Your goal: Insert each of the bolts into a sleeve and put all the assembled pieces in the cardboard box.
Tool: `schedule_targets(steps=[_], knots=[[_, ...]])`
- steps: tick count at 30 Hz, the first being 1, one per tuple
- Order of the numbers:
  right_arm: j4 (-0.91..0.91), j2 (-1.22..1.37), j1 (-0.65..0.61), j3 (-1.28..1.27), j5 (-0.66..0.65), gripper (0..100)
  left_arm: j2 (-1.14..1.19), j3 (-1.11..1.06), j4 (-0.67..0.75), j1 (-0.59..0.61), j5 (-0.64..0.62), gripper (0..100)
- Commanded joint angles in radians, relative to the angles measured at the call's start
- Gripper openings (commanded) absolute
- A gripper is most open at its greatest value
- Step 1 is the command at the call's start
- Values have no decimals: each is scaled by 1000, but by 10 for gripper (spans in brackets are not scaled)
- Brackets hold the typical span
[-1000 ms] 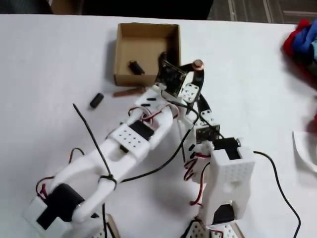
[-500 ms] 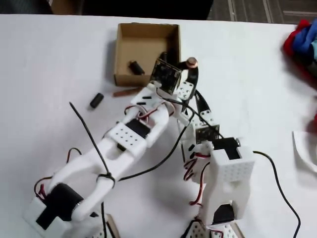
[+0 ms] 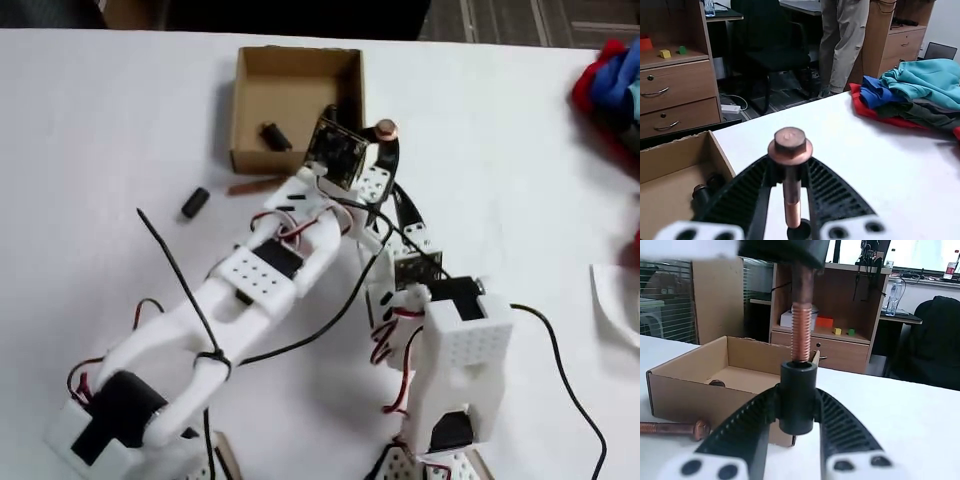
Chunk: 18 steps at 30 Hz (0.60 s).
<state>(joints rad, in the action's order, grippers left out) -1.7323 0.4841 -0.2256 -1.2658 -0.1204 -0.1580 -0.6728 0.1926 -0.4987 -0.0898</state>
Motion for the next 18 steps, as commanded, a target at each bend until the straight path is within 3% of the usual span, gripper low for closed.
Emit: schedule_targets(steps=[1,18], knots=[[-30,-45,15,46,8,19,-12,16,-11,-5,-9,25],[-30,-45,15,48,8,19,-124,-91,-21,-29,-8,25]])
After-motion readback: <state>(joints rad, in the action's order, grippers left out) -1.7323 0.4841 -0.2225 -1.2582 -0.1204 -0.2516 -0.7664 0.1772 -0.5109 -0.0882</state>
